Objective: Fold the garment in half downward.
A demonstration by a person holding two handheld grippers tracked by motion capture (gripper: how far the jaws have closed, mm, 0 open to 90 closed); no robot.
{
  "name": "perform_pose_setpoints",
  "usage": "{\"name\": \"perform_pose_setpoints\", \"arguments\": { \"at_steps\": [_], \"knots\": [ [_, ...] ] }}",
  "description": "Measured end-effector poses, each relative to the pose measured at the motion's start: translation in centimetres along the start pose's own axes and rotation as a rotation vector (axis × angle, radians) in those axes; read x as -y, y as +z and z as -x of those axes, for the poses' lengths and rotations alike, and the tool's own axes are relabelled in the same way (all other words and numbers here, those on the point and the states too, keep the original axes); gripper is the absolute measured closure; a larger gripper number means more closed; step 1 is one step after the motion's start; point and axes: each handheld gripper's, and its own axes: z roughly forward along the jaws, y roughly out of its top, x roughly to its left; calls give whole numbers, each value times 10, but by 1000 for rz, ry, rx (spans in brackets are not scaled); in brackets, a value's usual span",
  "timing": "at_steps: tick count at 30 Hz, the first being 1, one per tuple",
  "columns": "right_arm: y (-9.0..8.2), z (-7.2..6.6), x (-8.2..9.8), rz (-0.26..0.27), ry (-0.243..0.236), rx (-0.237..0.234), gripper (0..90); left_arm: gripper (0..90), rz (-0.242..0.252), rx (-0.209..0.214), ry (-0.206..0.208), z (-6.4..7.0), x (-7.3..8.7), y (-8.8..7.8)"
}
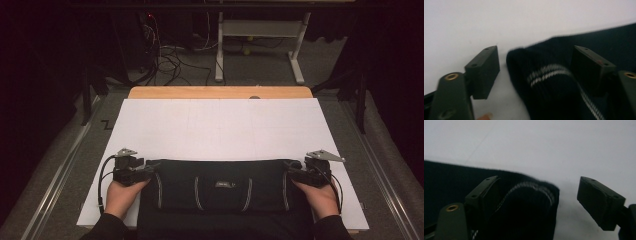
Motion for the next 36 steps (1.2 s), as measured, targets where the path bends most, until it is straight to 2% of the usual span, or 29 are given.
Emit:
{"name": "perform_pose_setpoints", "arguments": {
  "at_steps": [1,2,5,7,10,12,15,17,22,25,27,30,36],
  "knots": [
    [1,0,3,-29,-5,2,214,297,-2,-6,-1,1,1,-1],
    [0,0,4,-43,0,2,228,315,-6,1,-4,2,2,-3],
    [-5,-4,9,-41,-8,-10,315,386,-15,-3,29,7,6,-4],
    [-7,-5,10,-42,0,-29,393,446,-17,10,31,9,7,-4],
    [-8,-5,10,-41,-4,-56,476,552,-22,65,40,12,9,-3],
    [-8,-6,10,-42,-3,-71,541,626,-27,103,59,14,10,-2],
    [-8,-6,11,-38,1,-110,676,656,-27,111,68,16,10,-1],
    [-8,-7,11,-36,-8,-133,733,669,-26,118,60,15,10,-1],
    [-9,-10,11,-23,-45,-128,779,691,3,103,81,16,9,-4],
    [-11,-12,11,-7,-75,-110,784,699,43,93,92,19,8,-7],
    [-12,-13,10,14,-87,-99,786,704,65,82,117,21,7,-10],
    [-18,-15,8,62,-96,-82,788,711,102,70,131,24,7,-14],
    [-24,-16,4,108,-114,-65,788,718,155,74,115,28,6,-25]
  ]
}}
